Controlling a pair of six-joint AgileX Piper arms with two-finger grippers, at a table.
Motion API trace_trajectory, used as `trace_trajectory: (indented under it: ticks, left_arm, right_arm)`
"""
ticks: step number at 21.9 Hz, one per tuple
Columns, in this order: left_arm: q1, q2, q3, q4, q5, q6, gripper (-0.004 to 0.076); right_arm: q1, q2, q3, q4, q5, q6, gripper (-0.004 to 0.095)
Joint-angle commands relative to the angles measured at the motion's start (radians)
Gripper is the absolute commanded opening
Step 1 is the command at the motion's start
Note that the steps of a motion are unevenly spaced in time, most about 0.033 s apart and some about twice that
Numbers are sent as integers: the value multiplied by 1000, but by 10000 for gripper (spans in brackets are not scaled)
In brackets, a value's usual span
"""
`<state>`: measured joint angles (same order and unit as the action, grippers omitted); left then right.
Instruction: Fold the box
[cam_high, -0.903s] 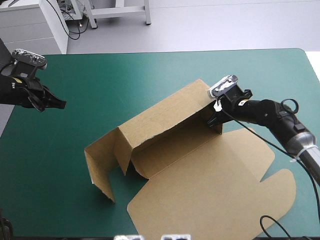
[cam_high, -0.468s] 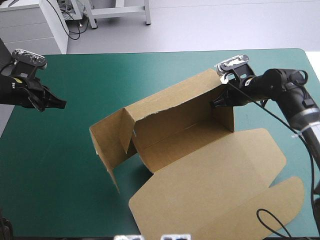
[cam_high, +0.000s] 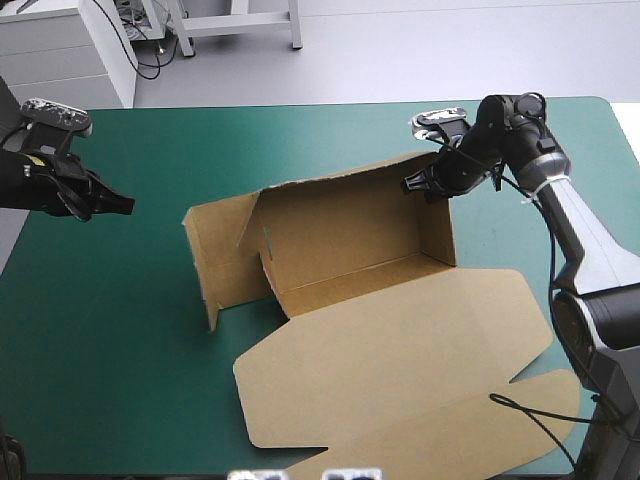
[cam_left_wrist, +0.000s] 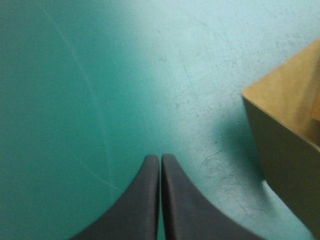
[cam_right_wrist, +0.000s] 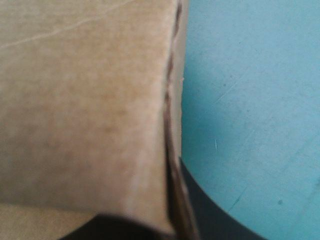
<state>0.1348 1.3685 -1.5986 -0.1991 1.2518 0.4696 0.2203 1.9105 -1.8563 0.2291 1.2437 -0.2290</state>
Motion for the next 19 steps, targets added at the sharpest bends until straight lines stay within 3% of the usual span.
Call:
trace_trajectory:
  ticks: [1,4,6,11,19]
  left_arm:
    - [0,-27,-24,-64,17,-11,-8]
    - [0,-27,-24,-72,17,-11,-8]
    - [0,-27,-24,-72,17,-11,-8]
    - [0,-27,-24,-85,15,-8,-8]
    - [0,-27,-24,-85,13,-8,-8]
  right_arm:
    - [0,17,-73,46,3,14,-17]
    - [0,54,-82,46,3,18,7]
    - [0,69,-84,46,3,18,87]
    - [0,71,-139,50,-21,-10,601]
    - [1,-7,-237,38,4,6,617]
